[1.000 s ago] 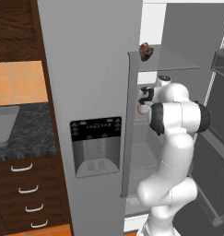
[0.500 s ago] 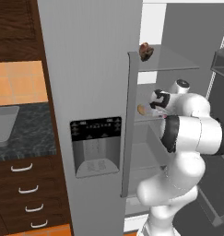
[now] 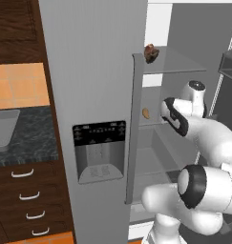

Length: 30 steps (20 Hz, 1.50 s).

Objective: Place one sweet potato and one steak in each tupperware on the nearby counter, to pack two identical lunches.

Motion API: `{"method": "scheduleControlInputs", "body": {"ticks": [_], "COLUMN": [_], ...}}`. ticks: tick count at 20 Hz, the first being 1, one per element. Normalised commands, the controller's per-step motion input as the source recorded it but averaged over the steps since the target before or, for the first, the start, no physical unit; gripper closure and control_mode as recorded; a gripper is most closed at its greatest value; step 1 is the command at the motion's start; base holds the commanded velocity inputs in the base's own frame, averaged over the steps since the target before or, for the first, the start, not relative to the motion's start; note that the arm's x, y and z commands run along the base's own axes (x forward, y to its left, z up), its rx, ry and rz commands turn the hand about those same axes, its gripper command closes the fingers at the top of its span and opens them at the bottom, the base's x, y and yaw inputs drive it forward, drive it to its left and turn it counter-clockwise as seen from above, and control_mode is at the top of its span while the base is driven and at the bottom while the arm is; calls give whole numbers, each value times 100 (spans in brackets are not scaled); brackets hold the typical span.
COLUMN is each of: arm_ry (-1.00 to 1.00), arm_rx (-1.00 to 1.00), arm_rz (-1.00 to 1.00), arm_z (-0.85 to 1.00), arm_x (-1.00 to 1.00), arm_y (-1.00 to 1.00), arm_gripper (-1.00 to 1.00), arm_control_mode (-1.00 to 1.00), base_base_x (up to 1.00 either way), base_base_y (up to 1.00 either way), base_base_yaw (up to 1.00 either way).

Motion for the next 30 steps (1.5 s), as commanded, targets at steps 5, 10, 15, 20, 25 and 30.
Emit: {"method": "scheduleControlInputs", "body": {"ticks": [5,10,15,20,25,30], "arm_ry": [-1,0,0,2,0,0], "arm_rx": [-3,-3,-1,-3,-1,0], "arm_rz": [-4,-3,-3,-1,0,1], "arm_z": [32,59,64,58,0,-1], "arm_x": [-100,-100,-97,-72,-27,-17], "arm_y": [17,16,21,21,5,3], "arm_gripper": [100,100,100,100,100,100], "arm_control_mode": [-100,-100,-100,-100,-100,100], "base_base_x": [0,0,0,0,0,-79], "base_base_y": [0,0,0,0,0,42], "base_base_yaw": [0,0,0,0,0,10]}}
